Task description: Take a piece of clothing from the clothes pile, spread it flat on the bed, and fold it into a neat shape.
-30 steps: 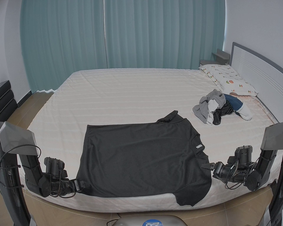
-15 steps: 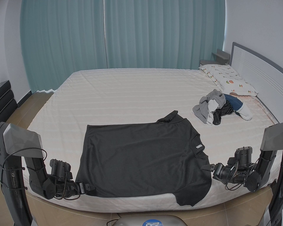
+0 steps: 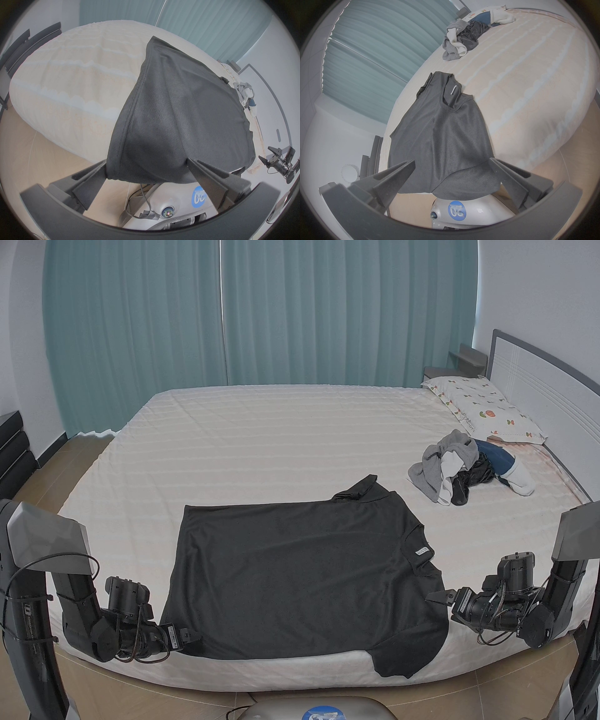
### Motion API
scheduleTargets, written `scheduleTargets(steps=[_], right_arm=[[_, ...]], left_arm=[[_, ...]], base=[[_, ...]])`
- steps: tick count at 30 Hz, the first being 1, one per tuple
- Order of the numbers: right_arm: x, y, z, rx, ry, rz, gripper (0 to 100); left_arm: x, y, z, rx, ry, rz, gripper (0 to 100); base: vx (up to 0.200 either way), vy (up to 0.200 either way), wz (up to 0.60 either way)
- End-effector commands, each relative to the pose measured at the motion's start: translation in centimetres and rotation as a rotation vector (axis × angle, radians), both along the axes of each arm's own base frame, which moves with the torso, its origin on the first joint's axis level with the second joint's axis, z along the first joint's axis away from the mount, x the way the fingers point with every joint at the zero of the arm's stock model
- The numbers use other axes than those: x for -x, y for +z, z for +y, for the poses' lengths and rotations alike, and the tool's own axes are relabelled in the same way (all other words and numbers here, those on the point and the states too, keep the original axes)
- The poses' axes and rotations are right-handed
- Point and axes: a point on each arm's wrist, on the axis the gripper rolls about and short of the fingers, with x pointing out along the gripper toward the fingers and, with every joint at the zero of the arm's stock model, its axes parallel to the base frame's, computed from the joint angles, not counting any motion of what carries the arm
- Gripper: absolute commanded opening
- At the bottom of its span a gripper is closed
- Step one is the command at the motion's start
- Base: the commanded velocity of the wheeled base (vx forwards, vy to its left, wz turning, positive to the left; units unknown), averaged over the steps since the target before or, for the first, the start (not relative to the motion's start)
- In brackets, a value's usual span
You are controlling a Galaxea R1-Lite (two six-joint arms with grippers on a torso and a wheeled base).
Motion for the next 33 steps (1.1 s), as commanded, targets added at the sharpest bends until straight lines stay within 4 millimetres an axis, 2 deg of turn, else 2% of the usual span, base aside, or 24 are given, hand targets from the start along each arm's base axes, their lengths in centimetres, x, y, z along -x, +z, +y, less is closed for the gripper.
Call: scheduleTargets(steps=[1, 5, 23, 24, 33], right_arm=[[0.0, 0.0, 0.0, -0.001, 0.0, -0.001, 100], [0.0, 0.0, 0.0, 0.001, 0.0, -0.001, 100], [0.2, 0.1, 0.0, 0.002, 0.002, 0.0, 100], [0.2, 0.0, 0.0, 0.003, 0.003, 0.001, 100], [0.2, 0.1, -0.1, 0.003, 0.001, -0.001, 100]], left_arm=[[-0.7, 0.2, 0.5, 0.022, 0.048, -0.017, 100], [-1.0, 0.5, 0.3, 0.074, 0.094, -0.021, 100], [-0.4, 0.2, 0.2, 0.058, 0.092, 0.003, 100], [-0.4, 0.2, 0.2, 0.058, 0.094, 0.003, 0], [0.2, 0.4, 0.7, 0.058, 0.113, 0.015, 0]], base=[[0.0, 0.0, 0.0], [0.0, 0.0, 0.0], [0.0, 0.0, 0.0], [0.0, 0.0, 0.0], [0.0, 0.0, 0.0]])
